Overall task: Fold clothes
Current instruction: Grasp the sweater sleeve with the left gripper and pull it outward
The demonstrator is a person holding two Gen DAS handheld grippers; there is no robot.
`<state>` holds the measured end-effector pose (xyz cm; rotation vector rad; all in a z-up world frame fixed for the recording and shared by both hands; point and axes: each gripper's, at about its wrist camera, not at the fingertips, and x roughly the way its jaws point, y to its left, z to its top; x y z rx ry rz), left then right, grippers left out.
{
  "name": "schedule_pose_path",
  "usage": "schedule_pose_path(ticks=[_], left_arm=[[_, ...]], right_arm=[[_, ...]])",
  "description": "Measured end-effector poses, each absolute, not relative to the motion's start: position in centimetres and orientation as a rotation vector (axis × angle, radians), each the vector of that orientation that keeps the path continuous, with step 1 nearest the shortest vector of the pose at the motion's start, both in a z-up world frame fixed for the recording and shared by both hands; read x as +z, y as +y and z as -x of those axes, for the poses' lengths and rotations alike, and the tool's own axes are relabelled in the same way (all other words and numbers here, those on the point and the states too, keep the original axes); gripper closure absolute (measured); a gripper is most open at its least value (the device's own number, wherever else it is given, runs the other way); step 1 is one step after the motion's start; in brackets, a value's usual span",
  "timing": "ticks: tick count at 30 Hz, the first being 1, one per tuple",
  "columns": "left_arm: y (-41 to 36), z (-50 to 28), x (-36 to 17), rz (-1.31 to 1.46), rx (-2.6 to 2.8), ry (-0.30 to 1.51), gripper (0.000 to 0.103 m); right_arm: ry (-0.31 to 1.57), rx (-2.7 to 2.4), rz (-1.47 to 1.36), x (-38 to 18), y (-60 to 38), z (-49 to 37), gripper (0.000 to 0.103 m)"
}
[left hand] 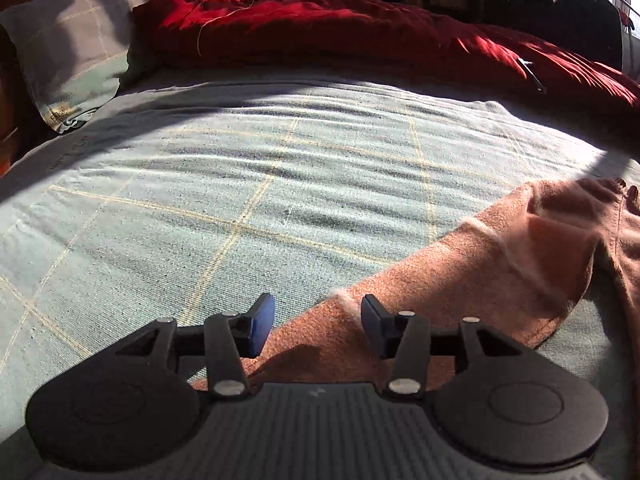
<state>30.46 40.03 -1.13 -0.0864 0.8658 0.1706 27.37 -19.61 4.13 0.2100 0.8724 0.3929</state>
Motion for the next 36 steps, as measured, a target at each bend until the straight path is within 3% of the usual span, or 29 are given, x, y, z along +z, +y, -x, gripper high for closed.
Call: schedule_pose_path(ticks=[3, 12, 16, 18, 20, 23, 34, 36], left_arm=[[40.8, -29.4, -2.4, 0.092, 0.194, 0.883, 0.034], [42.0, -29.6, -3.3, 0.107, 0.209, 0.891, 0.026], [40.9, -29.2, -3.3, 0.104, 0.166, 0.938, 0.036], [40.1, -28.8, -3.0, 0.089, 0.133, 0.951, 0.066], [39.3, -28.8, -2.6, 0.076, 0.109, 0.952, 0.087], [37.1, -29.1, -1.8, -0.050, 0.140, 0.941, 0.090], [40.0, -32.9, 3.1, -0.081, 0.216, 0.840, 0.089], [40.2, -33.9, 2.7, -0.084, 0.229, 0.860, 0.083]], right_arm=[[0.875, 0.405, -0.207, 4.2, -19.3, -27.3, 0.000], [0.894, 0.420, -0.182, 4.1, -18.3, -26.9, 0.000], [0.895, 0.411, -0.186, 4.2, -18.4, -26.7, 0.000], [0.898, 0.407, -0.193, 4.0, -18.5, -26.9, 0.000], [0.903, 0.407, -0.197, 3.9, -18.4, -27.1, 0.000], [0.907, 0.419, -0.199, 3.8, -18.1, -27.2, 0.000], [0.895, 0.397, -0.203, 4.1, -18.6, -27.2, 0.000], [0.898, 0.391, -0.207, 4.0, -18.7, -27.2, 0.000]])
